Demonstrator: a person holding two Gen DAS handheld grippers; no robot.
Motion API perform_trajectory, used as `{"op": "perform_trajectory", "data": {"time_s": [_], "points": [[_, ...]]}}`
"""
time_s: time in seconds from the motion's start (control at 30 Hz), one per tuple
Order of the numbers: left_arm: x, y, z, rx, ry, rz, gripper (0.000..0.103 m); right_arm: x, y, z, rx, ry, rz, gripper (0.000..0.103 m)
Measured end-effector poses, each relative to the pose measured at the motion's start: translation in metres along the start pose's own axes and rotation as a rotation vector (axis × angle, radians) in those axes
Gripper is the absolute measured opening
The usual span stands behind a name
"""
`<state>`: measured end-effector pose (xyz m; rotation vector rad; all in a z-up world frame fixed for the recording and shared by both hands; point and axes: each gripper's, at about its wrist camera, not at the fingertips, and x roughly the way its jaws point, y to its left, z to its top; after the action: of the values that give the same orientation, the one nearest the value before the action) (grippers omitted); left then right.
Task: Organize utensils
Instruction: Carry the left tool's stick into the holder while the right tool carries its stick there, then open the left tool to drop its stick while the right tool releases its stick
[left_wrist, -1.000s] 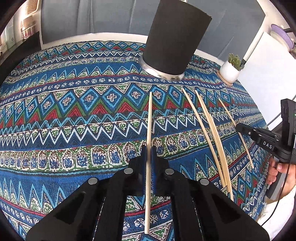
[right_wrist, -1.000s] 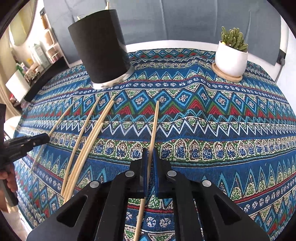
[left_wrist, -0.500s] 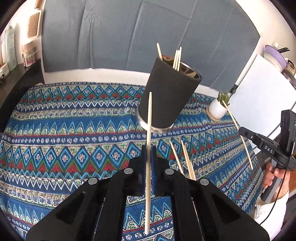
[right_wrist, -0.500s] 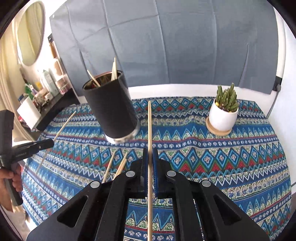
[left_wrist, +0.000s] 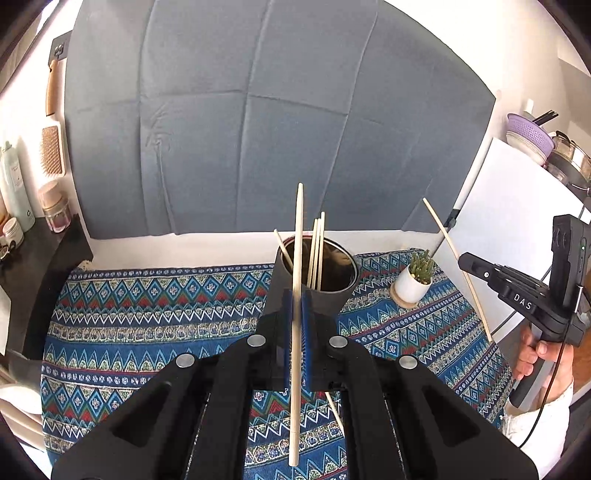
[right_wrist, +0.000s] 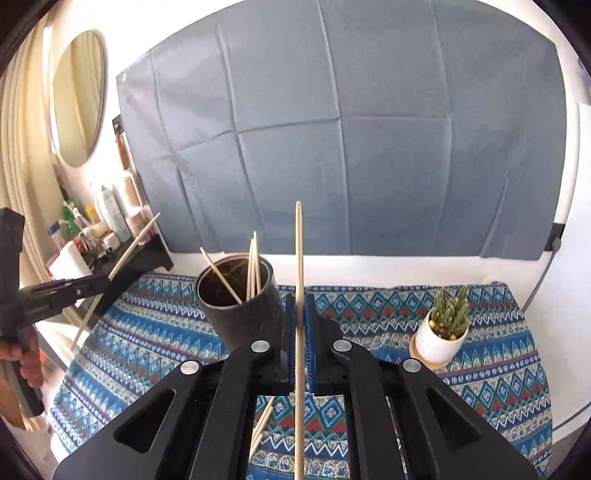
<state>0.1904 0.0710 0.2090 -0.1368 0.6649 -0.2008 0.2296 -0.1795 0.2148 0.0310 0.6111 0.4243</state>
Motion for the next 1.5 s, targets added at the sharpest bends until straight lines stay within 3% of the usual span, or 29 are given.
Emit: {"op": "perform_trajectory", "data": {"time_s": [0.2, 0.4, 0.5, 0.63, 0.8, 0.83, 0.9, 0.93, 1.03, 1.17, 1.27, 1.4, 1.5], "points": [[0.004, -0.007, 0.039, 0.041, -0.04, -0.018, 0.005, 0.006, 0.007, 0.036, -0.003, -0.066, 0.023, 0.005], [0.013, -0.01, 0.061, 0.042, -0.14, -0.193, 0.005, 0.028, 0.011, 0.062, 0.012, -0.164, 0.154, 0.005], [0.022, -0.013, 0.061, 0.068, -0.204, -0.267, 0.005, 0.041, 0.013, 0.063, 0.031, -0.246, 0.228, 0.005], [0.042, -0.012, 0.057, 0.073, -0.332, -0.243, 0.005, 0.062, 0.013, 0.051, 0.063, -0.401, 0.283, 0.005], [0.071, 0.007, 0.046, -0.001, -0.475, -0.281, 0.005, 0.097, 0.004, 0.038, 0.164, -0.488, 0.336, 0.005], [0.076, 0.017, 0.043, -0.057, -0.49, -0.319, 0.005, 0.104, 0.002, 0.037, 0.179, -0.488, 0.348, 0.005], [0.089, 0.035, 0.035, -0.167, -0.519, -0.487, 0.005, 0.118, 0.0, 0.032, 0.206, -0.485, 0.327, 0.005], [0.096, 0.042, 0.032, -0.207, -0.54, -0.523, 0.005, 0.124, -0.001, 0.03, 0.214, -0.483, 0.306, 0.005], [0.113, 0.049, 0.026, -0.232, -0.558, -0.518, 0.005, 0.14, -0.004, 0.02, 0.251, -0.493, 0.281, 0.005], [0.124, 0.048, 0.014, -0.217, -0.594, -0.492, 0.005, 0.151, -0.009, 0.008, 0.305, -0.523, 0.325, 0.005], [0.125, 0.043, 0.003, -0.162, -0.647, -0.457, 0.005, 0.153, -0.006, 0.003, 0.277, -0.55, 0.291, 0.005], [0.133, 0.04, -0.004, -0.122, -0.66, -0.447, 0.005, 0.153, -0.002, -0.005, 0.241, -0.571, 0.271, 0.005], [0.138, 0.041, -0.009, -0.114, -0.674, -0.445, 0.005, 0.152, 0.001, -0.01, 0.224, -0.576, 0.297, 0.005]]}}
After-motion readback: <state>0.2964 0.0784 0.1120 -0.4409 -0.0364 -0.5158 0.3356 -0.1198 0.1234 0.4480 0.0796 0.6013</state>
